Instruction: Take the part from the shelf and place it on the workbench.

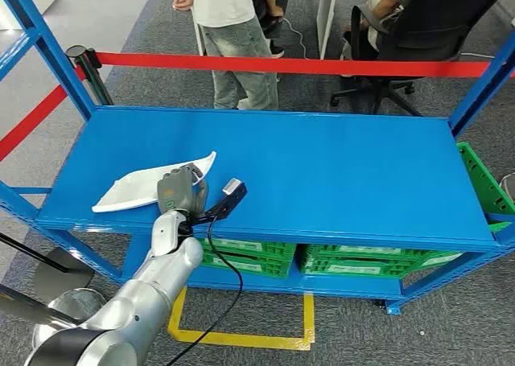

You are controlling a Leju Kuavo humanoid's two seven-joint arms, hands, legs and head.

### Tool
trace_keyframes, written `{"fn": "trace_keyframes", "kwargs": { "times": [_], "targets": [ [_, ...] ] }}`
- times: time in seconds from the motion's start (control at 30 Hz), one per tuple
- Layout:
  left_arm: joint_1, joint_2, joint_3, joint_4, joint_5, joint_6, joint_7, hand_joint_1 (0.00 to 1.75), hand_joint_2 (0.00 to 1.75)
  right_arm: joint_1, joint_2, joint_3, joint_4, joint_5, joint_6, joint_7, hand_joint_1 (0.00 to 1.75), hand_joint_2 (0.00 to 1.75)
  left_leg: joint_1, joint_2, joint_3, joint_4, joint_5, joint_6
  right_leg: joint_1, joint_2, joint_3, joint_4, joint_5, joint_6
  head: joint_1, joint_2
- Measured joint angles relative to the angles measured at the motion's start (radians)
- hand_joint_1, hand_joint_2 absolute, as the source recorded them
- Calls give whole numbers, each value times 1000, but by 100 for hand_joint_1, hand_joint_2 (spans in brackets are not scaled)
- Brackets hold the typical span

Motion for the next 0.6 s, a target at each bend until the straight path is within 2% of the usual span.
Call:
{"fn": "trace_keyframes", "kwargs": {
  "times": [0.1,0.17,0.37,0.43,0.6],
  "targets": [
    [0,0,2,0,9,0,-11,175,175,0,0,0,0,-1,0,0,0,175,0,0,0,0,0,0,0,0,0,0,0,0,0,0],
    [1,0,9,0,55,1,-49,175,175,0,0,0,0,-2,-1,0,0,175,0,0,0,0,0,0,0,0,0,0,0,0,0,0],
    [-32,2,14,-3,552,5,-355,175,175,0,0,0,0,-11,-8,-3,0,175,0,-5,4,0,0,0,0,-7,5,0,-1,0,0,0],
    [-43,2,12,-6,609,5,-383,175,175,-1,0,0,0,-14,-8,-4,0,175,0,-6,6,0,0,0,0,-7,7,0,-1,-1,0,0],
    [-47,2,7,-8,628,5,-393,175,175,0,0,0,0,-15,-9,-5,0,175,0,-6,7,0,2,-2,0,-7,8,0,0,-1,0,0]
  ]
}}
